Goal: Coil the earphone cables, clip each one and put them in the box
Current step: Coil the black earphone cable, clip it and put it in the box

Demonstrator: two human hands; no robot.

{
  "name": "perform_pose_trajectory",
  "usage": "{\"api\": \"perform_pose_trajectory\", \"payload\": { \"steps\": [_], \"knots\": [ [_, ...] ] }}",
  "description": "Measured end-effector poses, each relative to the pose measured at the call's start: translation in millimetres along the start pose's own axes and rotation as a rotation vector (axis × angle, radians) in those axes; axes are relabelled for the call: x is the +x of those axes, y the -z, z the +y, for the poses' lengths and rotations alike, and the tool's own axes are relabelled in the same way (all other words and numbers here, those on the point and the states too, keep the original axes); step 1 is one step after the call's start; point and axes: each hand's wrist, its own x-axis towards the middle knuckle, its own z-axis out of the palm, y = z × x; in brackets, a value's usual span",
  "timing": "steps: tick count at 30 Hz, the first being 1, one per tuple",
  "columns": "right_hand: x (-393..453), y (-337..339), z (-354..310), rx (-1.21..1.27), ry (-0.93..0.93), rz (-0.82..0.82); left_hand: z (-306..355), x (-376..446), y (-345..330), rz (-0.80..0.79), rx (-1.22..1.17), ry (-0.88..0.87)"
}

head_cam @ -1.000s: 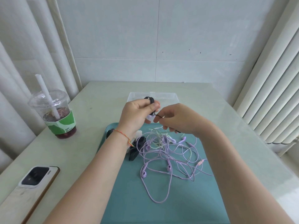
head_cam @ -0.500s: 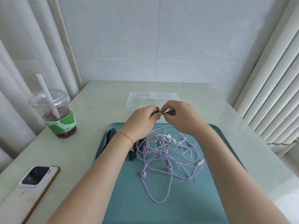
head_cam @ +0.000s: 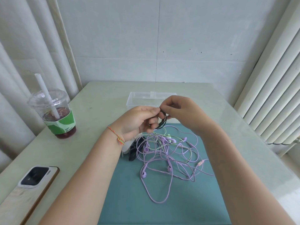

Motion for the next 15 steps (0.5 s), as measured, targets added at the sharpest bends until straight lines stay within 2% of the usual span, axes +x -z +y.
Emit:
{"api": "perform_pose_trajectory", "payload": {
  "steps": [4,9,15],
  "knots": [
    [2,-5,0,0.115,0.005,0.036,3,2,-1,0.046,-0.160,0.043],
    [3,-9,1,0.078,0.004,0.098,1,5,-2,0.130,-0.260,0.063],
    [3,-11,1,0.060,0.019,0.129,1,4,-5,0.152,-0.382,0.069]
  ]
}}
